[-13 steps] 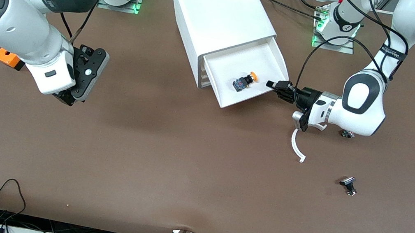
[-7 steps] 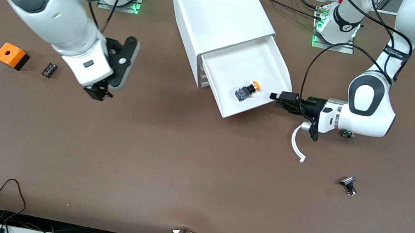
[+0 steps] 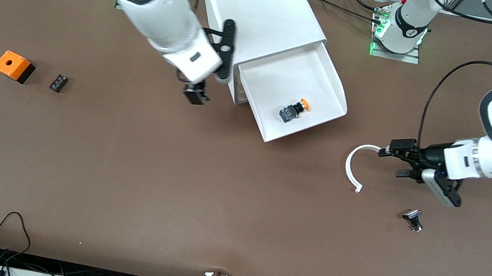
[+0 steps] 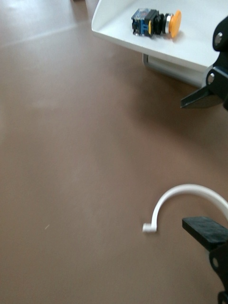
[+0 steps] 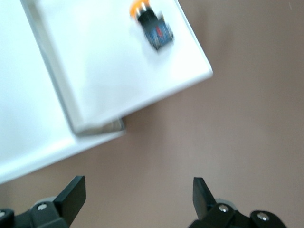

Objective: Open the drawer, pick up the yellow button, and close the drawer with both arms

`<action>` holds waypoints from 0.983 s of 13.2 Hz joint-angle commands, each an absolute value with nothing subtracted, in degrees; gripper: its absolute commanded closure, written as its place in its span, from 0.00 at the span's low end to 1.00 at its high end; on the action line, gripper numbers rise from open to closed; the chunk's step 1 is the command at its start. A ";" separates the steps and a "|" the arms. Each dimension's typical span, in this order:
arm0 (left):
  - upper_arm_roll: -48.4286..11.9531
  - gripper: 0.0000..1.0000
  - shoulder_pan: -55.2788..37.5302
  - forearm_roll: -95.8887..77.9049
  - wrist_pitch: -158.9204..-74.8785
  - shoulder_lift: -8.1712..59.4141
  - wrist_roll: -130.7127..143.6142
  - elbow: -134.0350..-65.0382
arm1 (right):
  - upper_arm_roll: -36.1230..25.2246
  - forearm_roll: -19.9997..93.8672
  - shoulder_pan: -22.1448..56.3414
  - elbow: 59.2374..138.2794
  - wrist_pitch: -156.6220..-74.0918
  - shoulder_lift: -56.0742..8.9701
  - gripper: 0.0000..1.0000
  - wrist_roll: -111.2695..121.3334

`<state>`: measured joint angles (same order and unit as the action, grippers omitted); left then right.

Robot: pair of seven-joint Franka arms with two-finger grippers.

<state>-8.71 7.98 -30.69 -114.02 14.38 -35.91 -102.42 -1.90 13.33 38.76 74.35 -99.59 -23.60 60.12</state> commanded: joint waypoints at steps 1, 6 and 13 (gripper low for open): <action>-7.39 0.00 7.82 -22.28 -114.43 10.04 -35.16 -101.17 | 0.88 14.15 41.29 68.40 -100.72 -27.76 0.00 60.82; -4.92 0.00 7.21 -5.83 -111.29 2.65 -30.96 -101.07 | 0.97 13.80 45.96 64.87 -102.90 -31.72 0.00 60.56; -4.66 0.00 5.01 2.46 -98.18 1.49 -3.89 -96.24 | 0.70 9.05 47.99 64.69 -106.87 -35.68 0.00 62.92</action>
<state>-5.26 6.00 0.87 -100.06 1.11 -8.50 -97.52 1.27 9.77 47.64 66.94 -107.40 -34.14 61.08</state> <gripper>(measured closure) 0.000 0.000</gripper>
